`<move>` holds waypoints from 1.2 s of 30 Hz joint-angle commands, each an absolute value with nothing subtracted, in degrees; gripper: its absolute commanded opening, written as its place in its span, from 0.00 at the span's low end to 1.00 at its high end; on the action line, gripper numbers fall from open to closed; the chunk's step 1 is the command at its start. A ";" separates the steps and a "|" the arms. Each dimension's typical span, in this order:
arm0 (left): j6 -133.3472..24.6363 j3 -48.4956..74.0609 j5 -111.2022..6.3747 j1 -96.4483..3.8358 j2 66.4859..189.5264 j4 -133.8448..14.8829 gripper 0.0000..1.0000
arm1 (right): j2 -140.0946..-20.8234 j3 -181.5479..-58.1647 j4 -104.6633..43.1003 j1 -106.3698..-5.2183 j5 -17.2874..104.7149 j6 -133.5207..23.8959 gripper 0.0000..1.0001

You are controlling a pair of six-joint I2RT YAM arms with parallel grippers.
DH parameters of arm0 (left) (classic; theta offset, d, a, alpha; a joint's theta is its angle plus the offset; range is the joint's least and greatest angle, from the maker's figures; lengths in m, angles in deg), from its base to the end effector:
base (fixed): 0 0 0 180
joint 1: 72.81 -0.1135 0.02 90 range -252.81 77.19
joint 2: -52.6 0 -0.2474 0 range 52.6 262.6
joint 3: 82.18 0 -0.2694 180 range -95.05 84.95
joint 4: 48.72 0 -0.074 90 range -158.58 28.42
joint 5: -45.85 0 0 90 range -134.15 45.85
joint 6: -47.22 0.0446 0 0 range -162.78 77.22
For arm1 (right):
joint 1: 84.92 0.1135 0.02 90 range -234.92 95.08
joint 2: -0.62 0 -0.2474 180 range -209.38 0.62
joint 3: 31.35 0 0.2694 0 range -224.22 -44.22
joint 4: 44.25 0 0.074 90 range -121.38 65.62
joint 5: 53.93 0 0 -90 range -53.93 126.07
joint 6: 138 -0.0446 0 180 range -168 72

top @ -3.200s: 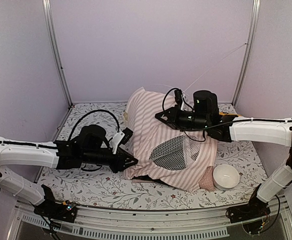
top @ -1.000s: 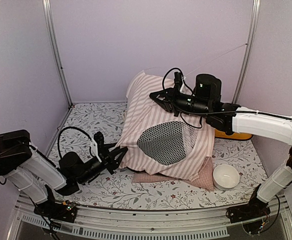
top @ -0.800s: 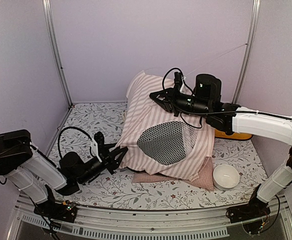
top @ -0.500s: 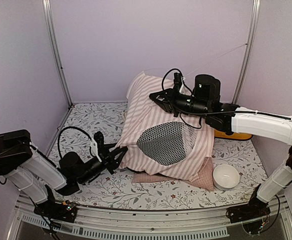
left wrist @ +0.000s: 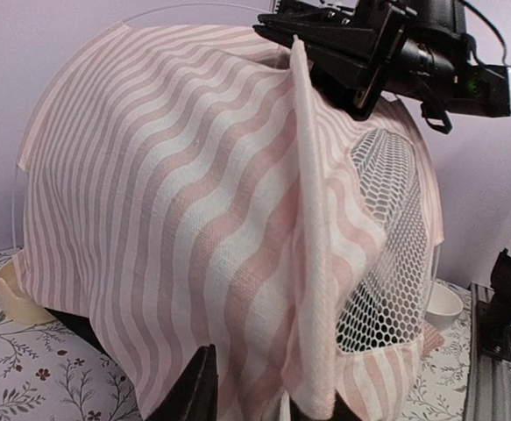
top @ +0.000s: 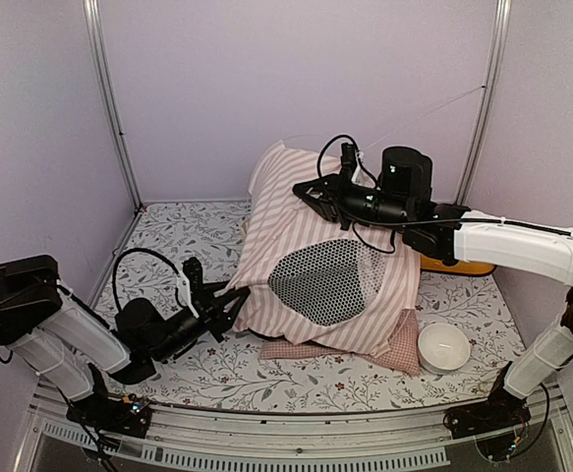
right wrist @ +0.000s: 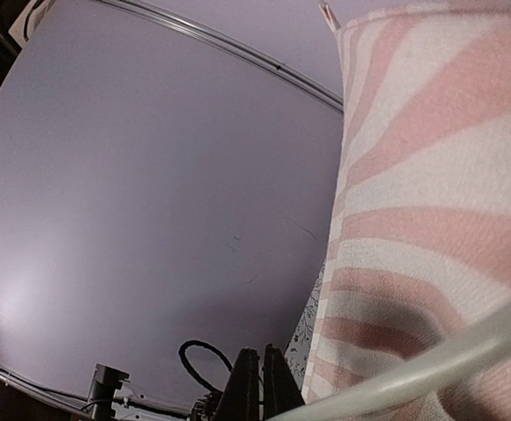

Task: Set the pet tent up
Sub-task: Adjust the tent pole of the tent.

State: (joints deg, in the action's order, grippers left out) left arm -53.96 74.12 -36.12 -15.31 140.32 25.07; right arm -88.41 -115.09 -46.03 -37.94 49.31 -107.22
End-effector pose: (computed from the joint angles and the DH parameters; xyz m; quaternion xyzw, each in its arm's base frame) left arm 0.1367 -0.2030 0.1386 0.2036 0.6120 -0.3931 0.6554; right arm 0.2663 0.3003 0.3288 -0.0014 0.7279 0.5946 0.3415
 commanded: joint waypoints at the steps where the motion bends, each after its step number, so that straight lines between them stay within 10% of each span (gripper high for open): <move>1: -54.24 72.92 -35.79 -14.77 139.58 39.45 0.29 | -88.93 -117.18 -49.13 -37.72 48.07 -107.15 0.00; 12: -54.93 73.94 -35.98 -15.35 138.66 38.83 0.01 | -88.84 -117.15 -48.58 -37.73 46.03 -106.82 0.00; 36: -55.85 77.73 -36.69 -14.37 131.88 28.75 0.00 | -92.21 -119.82 -49.02 -37.56 45.07 -102.66 0.00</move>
